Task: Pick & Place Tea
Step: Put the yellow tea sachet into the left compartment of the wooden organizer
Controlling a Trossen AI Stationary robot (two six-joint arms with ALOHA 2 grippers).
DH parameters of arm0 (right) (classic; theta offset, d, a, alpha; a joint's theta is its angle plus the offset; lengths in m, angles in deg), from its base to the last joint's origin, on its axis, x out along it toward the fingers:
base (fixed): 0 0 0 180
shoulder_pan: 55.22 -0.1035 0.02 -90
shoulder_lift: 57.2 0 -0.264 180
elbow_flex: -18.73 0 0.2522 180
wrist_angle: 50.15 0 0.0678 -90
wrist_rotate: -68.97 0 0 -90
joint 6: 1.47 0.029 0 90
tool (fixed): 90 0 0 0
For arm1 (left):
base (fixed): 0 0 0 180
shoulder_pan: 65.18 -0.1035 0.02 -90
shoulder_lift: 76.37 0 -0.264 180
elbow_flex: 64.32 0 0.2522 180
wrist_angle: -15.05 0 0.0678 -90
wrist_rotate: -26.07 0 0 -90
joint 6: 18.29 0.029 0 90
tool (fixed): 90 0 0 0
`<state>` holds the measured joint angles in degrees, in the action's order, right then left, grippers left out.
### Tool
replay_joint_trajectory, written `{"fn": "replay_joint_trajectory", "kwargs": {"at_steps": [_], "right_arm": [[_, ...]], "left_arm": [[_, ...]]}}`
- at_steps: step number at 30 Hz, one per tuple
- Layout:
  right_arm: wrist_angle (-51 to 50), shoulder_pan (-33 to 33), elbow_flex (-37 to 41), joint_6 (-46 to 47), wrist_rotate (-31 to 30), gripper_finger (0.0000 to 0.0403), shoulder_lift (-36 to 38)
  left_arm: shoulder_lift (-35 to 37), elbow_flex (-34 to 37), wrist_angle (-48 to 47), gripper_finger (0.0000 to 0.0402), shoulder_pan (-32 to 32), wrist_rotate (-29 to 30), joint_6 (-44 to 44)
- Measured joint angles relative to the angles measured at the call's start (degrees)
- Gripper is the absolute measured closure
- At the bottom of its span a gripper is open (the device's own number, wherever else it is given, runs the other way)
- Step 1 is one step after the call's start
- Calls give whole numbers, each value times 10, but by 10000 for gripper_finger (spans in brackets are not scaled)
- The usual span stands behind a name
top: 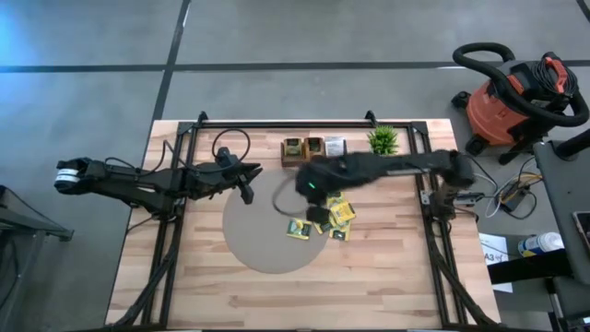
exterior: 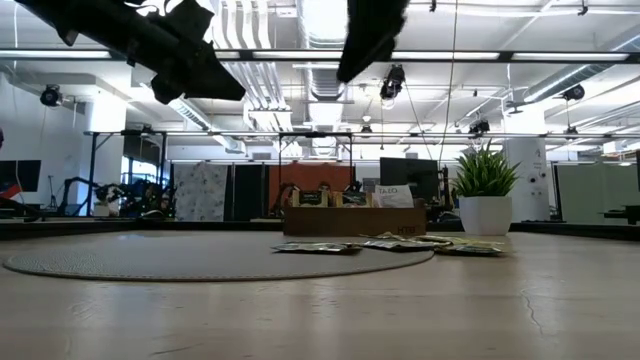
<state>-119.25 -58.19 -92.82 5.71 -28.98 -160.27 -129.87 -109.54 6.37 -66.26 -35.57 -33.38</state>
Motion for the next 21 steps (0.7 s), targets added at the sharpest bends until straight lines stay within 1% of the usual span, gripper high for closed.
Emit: {"fn": "replay_joint_trajectory", "kwargs": {"at_steps": [4,7,13,17,21], "right_arm": [[48,-65,90,68,-96,335,86],[78,-104,159,135,-133,335,146],[99,-156,258,256,-153,338,226],[106,-179,297,305,-165,339,248],[140,-191,326,331,-166,339,252]], "left_arm": [[0,0,0,335,0,0,0],[0,0,0,335,0,0,0],[0,0,0,335,0,0,0],[0,0,-1,335,0,0,0],[0,0,-1,335,0,0,0]]}}
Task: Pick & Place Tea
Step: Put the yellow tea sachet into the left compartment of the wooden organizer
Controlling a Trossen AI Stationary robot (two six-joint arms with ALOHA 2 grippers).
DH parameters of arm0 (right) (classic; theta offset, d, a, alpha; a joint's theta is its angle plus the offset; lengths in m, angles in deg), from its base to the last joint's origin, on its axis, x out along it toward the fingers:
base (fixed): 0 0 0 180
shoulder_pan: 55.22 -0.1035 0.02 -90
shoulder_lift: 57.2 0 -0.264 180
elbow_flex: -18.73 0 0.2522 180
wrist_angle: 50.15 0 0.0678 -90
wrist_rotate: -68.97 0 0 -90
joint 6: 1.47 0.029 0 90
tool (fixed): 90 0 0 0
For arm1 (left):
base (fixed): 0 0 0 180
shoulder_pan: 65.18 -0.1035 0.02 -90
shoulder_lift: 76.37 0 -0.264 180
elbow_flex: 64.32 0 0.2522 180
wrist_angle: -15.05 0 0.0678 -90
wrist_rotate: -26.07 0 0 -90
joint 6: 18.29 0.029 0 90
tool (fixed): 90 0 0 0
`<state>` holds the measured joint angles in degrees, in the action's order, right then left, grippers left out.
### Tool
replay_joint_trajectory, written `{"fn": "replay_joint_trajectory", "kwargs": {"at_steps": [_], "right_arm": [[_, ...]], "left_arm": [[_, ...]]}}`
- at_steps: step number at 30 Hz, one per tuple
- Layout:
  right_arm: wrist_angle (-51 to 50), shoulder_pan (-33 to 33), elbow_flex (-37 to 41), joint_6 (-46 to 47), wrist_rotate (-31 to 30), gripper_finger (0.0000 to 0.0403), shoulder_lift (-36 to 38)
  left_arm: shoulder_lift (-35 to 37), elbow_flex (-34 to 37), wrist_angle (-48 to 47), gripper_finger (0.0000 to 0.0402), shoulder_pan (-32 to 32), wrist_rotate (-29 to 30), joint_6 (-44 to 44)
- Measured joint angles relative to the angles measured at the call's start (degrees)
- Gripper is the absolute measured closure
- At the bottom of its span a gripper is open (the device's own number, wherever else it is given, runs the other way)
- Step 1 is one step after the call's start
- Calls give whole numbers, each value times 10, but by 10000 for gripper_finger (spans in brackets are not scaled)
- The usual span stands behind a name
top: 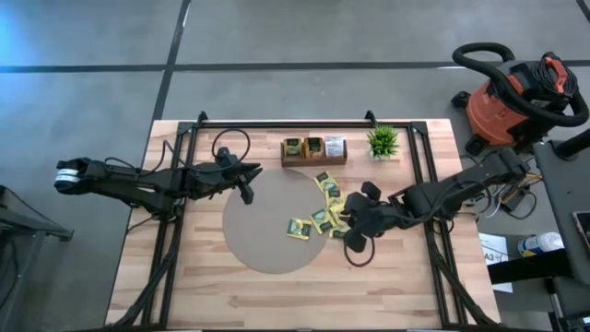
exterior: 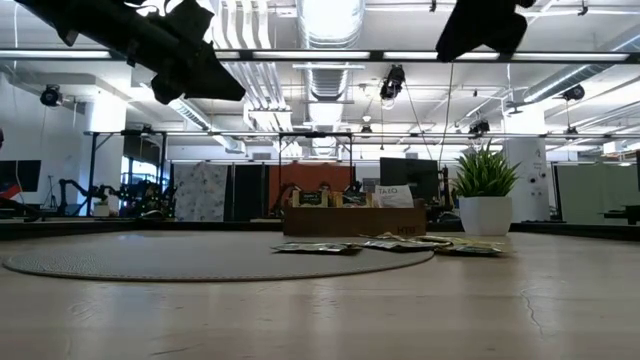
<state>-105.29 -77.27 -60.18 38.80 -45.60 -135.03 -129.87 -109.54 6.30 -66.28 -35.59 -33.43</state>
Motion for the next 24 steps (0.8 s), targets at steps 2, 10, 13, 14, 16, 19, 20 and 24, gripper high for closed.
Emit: {"fn": "replay_joint_trajectory", "kwargs": {"at_steps": [2,10,13,14,16,19,20,24], "right_arm": [[33,-2,16,0,0,339,-2],[216,-2,103,25,6,339,-2],[245,3,135,88,6,339,-2],[246,7,146,114,6,339,-2],[246,15,168,171,6,339,-2],[249,27,201,242,10,339,-3],[257,31,211,256,16,339,-3],[295,53,236,290,63,339,-3]], "left_arm": [[0,0,0,335,0,0,0],[0,0,0,335,0,0,0],[0,0,0,335,0,0,0],[0,0,0,335,0,0,0],[0,0,0,335,0,0,0],[0,0,0,335,0,0,0],[0,0,0,335,0,0,0],[0,0,0,335,0,0,0]]}}
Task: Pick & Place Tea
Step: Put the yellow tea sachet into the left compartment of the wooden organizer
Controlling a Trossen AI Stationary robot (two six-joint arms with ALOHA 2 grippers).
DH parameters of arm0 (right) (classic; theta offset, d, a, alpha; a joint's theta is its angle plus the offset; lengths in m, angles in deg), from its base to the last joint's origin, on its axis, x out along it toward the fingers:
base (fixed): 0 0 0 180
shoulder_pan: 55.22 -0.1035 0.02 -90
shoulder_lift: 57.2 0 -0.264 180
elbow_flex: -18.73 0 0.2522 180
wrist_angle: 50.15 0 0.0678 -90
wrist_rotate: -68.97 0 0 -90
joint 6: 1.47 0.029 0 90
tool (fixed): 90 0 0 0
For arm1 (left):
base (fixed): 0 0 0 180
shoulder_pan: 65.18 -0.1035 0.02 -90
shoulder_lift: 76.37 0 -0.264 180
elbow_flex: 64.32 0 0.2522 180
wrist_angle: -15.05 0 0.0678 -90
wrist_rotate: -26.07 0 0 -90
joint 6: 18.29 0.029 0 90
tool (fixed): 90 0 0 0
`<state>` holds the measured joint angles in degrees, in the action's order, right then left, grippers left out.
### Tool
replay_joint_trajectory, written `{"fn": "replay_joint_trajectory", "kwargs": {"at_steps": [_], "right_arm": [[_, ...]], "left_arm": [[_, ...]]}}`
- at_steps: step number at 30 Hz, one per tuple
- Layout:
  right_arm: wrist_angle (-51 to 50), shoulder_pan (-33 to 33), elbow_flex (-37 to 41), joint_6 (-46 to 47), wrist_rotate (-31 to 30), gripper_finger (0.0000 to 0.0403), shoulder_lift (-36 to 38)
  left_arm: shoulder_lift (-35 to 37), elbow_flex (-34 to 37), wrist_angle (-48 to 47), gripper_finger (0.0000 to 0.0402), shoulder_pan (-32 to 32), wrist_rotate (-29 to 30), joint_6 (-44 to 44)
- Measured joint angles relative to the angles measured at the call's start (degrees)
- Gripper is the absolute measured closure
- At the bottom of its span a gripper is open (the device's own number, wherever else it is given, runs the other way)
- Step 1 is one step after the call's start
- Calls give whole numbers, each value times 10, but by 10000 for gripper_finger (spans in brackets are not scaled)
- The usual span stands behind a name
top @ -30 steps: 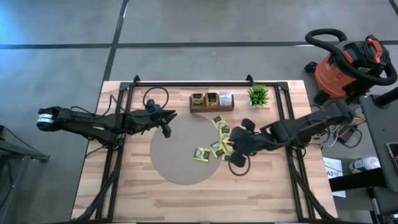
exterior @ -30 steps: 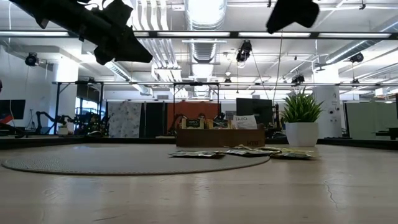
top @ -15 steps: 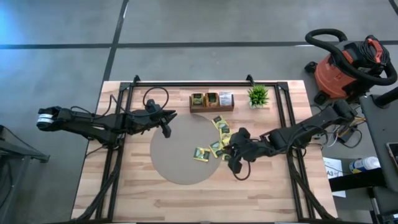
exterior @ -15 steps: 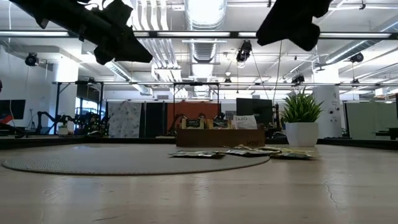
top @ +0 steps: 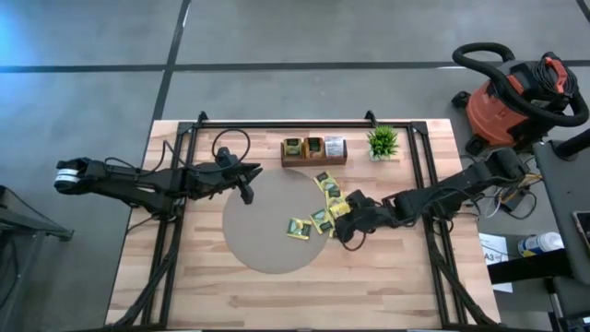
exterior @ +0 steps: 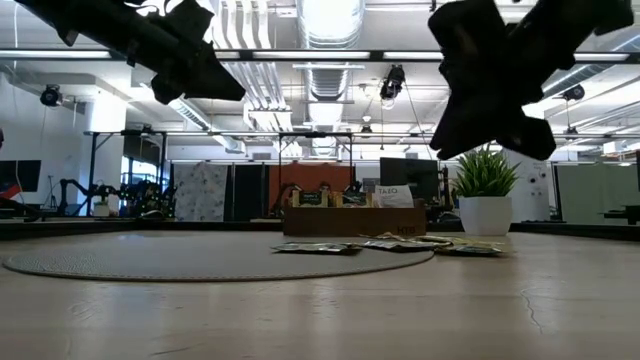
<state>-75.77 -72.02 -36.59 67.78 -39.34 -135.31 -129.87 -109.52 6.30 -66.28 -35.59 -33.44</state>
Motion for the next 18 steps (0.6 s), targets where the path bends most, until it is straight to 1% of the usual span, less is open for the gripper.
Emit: {"fn": "replay_joint_trajectory", "kwargs": {"at_steps": [3,7,8,10,12,13,18], "right_arm": [[26,18,11,14,35,333,0],[27,40,18,38,47,309,0],[31,44,19,44,47,301,0],[40,50,21,55,48,283,0],[48,54,21,58,49,266,0],[51,55,20,58,49,259,0],[74,61,20,63,58,232,0]], "left_arm": [[0,0,0,335,0,0,0],[0,0,9,335,0,0,-4],[-1,0,17,335,0,-1,-18],[-2,0,25,335,3,-13,-100],[-2,0,32,335,5,-43,-183],[-2,0,36,335,5,-51,-204],[-4,0,40,335,5,-54,-196]]}}
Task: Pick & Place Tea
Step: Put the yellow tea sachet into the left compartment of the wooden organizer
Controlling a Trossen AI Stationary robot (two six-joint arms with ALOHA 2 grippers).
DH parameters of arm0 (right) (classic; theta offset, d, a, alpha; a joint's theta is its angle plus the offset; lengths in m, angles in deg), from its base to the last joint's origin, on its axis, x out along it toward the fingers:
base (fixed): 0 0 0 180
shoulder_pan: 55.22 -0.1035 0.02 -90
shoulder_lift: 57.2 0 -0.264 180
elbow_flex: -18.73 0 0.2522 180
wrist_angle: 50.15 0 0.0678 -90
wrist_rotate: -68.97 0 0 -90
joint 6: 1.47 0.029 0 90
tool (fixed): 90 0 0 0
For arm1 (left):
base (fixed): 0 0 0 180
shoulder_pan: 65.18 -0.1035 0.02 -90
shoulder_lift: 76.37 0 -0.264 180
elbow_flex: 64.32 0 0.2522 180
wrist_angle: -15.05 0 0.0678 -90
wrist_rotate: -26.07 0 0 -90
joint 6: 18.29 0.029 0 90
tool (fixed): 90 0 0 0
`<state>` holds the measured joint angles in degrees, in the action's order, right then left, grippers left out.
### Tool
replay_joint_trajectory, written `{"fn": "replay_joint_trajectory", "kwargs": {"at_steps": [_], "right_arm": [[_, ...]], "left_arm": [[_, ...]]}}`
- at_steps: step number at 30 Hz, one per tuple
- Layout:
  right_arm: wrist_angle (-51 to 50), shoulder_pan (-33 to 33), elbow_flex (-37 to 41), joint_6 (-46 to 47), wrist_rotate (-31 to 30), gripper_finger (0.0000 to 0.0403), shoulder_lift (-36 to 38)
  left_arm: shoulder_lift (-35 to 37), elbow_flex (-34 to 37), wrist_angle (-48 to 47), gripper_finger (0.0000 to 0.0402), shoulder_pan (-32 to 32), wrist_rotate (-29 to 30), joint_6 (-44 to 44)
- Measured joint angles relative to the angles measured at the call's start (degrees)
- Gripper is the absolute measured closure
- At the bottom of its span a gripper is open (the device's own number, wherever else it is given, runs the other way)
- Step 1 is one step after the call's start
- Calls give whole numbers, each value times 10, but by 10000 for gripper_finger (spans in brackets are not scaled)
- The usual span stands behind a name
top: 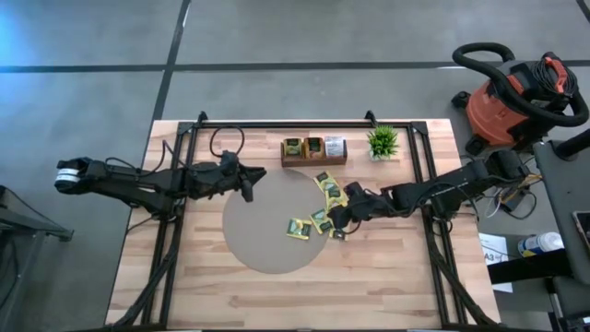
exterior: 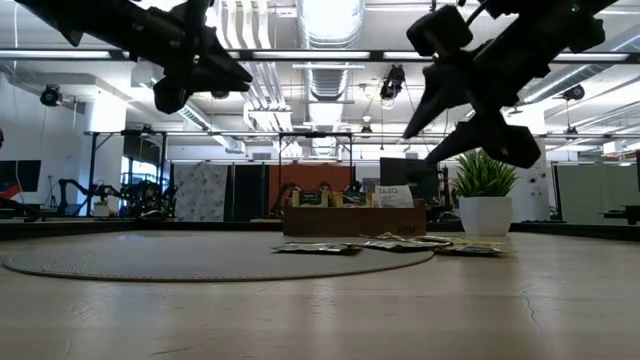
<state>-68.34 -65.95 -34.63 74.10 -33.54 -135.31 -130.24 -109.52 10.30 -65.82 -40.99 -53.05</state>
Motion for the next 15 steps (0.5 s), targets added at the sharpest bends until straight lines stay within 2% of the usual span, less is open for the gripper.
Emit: {"fn": "replay_joint_trajectory", "kwargs": {"at_steps": [5,10,15], "right_arm": [[8,10,0,39,19,225,-27],[83,23,-2,57,89,225,-100],[128,23,-34,89,108,225,-173]], "left_arm": [[-1,0,32,335,2,-8,-45],[-14,0,118,335,2,-88,-38],[-47,0,103,335,4,-153,-42]]}}
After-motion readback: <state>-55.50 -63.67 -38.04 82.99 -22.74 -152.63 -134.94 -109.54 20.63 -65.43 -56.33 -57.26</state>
